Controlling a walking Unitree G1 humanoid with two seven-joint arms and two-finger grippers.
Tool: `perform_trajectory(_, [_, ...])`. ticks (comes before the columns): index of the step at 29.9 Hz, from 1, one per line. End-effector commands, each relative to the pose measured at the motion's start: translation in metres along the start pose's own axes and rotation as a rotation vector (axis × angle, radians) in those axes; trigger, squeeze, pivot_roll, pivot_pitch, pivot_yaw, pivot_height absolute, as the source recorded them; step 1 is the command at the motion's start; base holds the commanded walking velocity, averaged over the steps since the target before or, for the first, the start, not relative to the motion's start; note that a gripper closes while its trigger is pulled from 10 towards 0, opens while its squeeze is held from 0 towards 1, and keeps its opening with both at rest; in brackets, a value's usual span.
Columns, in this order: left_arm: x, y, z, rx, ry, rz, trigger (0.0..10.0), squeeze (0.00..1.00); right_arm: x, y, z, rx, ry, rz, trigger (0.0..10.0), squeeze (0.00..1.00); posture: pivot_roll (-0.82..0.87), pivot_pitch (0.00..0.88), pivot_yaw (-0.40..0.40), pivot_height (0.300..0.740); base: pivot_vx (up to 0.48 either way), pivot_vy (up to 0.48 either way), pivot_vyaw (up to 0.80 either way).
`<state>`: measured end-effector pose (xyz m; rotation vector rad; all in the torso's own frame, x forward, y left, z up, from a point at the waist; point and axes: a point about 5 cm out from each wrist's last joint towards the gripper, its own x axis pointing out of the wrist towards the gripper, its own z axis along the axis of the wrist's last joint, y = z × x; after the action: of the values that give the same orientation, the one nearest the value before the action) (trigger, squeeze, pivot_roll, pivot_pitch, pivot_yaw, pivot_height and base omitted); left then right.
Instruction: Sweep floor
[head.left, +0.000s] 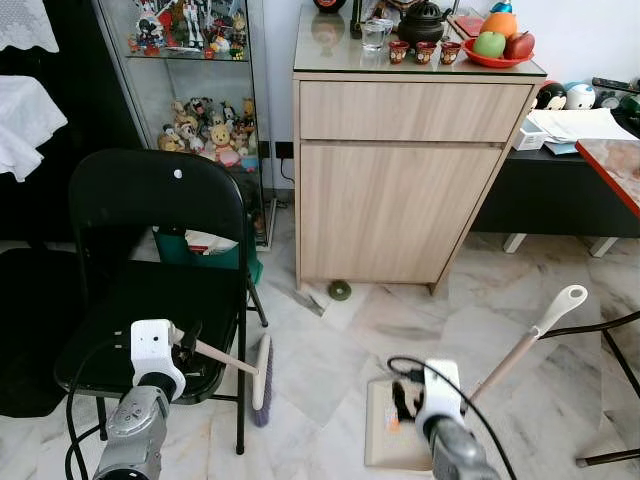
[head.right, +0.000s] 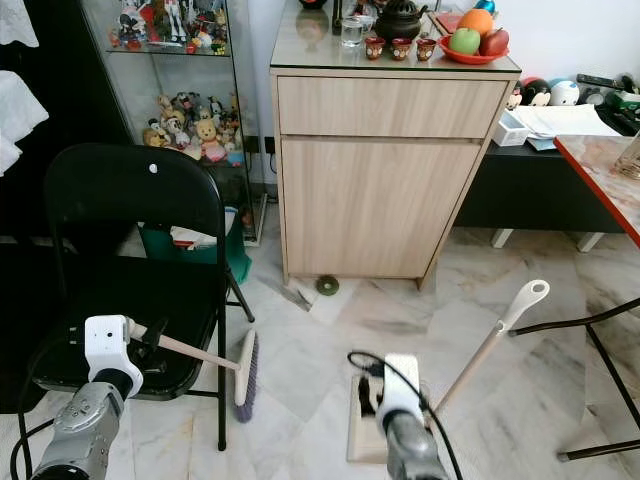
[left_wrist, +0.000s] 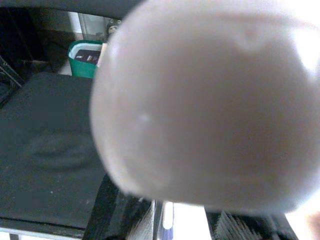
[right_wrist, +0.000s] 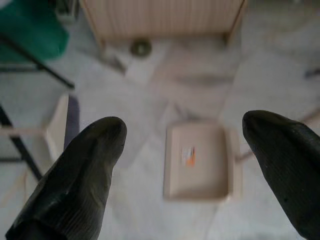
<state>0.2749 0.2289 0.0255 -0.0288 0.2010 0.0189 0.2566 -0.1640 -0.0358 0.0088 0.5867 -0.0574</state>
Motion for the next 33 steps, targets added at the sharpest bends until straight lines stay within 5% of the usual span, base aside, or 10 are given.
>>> perform_trajectory(1, [-0.001,0.0,-0.003,0.026,0.018,0.002,10.0,0.0,0.001,-0.004,0.005,0.001,-0.024,-0.017,10.0,0.0,-0.05,0.041,-0.069,0.74,0.0,0.0,0.0])
perform_trajectory(9, [-0.003,0.001,-0.003,0.049,0.014,-0.002,10.0,0.0,-0.004,-0.022,0.071,-0.106,-0.438,-0.154,10.0,0.0,-0.06,0.052,-0.065,0.74,0.0,0.0,0.0])
perform_trajectory(18, [0.002,-0.004,0.0,0.065,0.008,-0.031,10.0,0.0,-0.031,-0.026,0.113,-0.161,-0.698,-0.203,10.0,0.0,-0.07,0.049,-0.062,0.74,0.0,0.0,0.0])
perform_trajectory(27, [0.001,-0.003,0.006,0.085,-0.026,-0.036,10.0,0.0,-0.059,-0.027,0.118,-0.137,-0.748,-0.229,10.0,0.0,-0.07,0.053,-0.062,0.74,0.0,0.0,0.0])
perform_trajectory(33, [-0.001,0.0,0.008,0.096,-0.038,-0.03,10.0,0.0,-0.073,-0.034,0.085,-0.045,-0.633,-0.317,10.0,0.0,-0.08,0.051,-0.053,0.74,0.0,0.0,0.0])
